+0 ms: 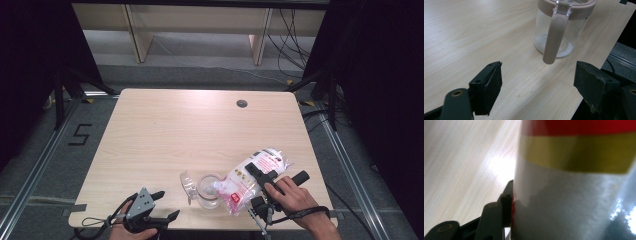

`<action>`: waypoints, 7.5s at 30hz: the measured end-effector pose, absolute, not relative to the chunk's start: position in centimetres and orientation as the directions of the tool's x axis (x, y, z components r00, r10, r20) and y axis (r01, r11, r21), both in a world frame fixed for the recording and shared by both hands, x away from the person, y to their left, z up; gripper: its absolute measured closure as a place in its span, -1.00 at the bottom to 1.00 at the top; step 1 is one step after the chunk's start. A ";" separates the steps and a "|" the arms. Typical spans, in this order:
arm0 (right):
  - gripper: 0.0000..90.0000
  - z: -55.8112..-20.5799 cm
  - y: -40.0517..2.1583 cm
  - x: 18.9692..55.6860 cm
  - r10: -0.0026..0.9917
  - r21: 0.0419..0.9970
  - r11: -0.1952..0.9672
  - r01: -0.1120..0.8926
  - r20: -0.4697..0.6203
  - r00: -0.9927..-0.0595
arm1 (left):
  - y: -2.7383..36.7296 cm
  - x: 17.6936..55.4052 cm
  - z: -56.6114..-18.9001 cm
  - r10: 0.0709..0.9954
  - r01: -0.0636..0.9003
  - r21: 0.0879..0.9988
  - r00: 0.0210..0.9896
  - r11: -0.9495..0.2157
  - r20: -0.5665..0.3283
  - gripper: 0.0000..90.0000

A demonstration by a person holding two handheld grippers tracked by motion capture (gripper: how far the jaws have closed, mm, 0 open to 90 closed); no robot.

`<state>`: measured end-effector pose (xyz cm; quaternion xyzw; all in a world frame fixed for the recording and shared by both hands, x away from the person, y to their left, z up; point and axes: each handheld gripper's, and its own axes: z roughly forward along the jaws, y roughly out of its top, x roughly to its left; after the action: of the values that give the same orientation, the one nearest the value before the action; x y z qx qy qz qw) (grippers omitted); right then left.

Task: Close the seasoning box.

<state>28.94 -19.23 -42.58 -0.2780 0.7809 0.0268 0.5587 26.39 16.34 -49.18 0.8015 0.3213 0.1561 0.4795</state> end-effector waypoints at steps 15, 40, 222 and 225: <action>0.16 -42.1 -19.1 28.7 -0.436 -0.306 0.834 -0.458 -0.876 -0.208 | 16.3 26.3 -49.1 0.657 0.363 0.874 0.751 -0.324 -0.068 -0.51; 0.16 -42.3 -18.8 28.6 -0.438 -0.310 0.828 -0.468 -0.878 -0.193 | 16.2 26.3 -49.2 0.659 0.365 0.876 0.748 -0.316 -0.074 -0.51; 0.26 -41.6 -19.2 28.2 -0.502 -0.401 0.803 -0.441 -0.853 -0.139 | 16.4 26.4 -49.0 0.657 0.339 0.878 0.753 -0.338 -0.038 -0.51; 0.26 -41.6 -19.2 28.1 -0.503 -0.400 0.803 -0.442 -0.853 -0.141 | 16.4 26.4 -49.0 0.656 0.338 0.878 0.754 -0.339 -0.037 -0.51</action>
<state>28.14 -19.21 -41.55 -0.3128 0.7547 -0.0265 0.5761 26.44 16.41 -49.00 0.8015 0.3101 0.1643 0.4841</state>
